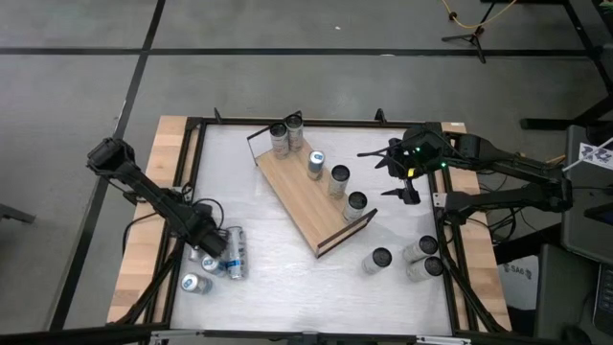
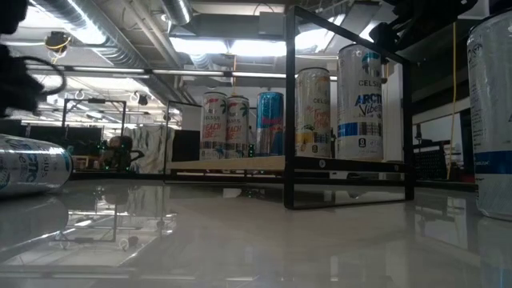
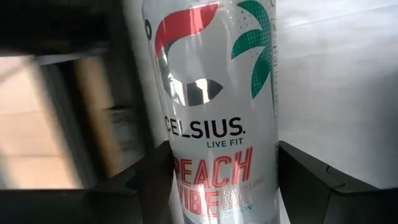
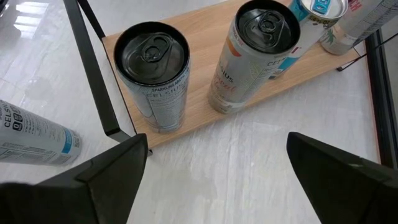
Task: Place canned beverage on shelf
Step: Put the white-pink soda can on the shelf and align with the other white-pink soda can
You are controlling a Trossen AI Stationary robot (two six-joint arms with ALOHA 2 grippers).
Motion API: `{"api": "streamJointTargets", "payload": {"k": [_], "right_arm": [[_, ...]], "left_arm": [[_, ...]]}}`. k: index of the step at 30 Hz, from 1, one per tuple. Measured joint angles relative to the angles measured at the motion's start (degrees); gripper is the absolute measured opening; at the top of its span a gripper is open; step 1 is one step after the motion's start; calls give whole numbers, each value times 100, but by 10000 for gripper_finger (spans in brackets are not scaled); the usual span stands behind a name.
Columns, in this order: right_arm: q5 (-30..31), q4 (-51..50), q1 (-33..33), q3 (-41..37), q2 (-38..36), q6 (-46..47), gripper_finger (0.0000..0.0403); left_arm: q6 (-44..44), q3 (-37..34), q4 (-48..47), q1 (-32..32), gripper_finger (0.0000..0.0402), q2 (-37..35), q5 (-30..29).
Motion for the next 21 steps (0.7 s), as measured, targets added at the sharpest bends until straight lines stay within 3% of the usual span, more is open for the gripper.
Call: {"api": "streamJointTargets", "payload": {"k": [10, 21], "right_arm": [[-2, 4, 0, 2, 2, 0, 379], [-2, 4, 2, 0, 2, 0, 379]], "left_arm": [[-29, 171, -176, 157, 226, -2, -447], [22, 182, -205, 471, 225, -33, -1462]]}}
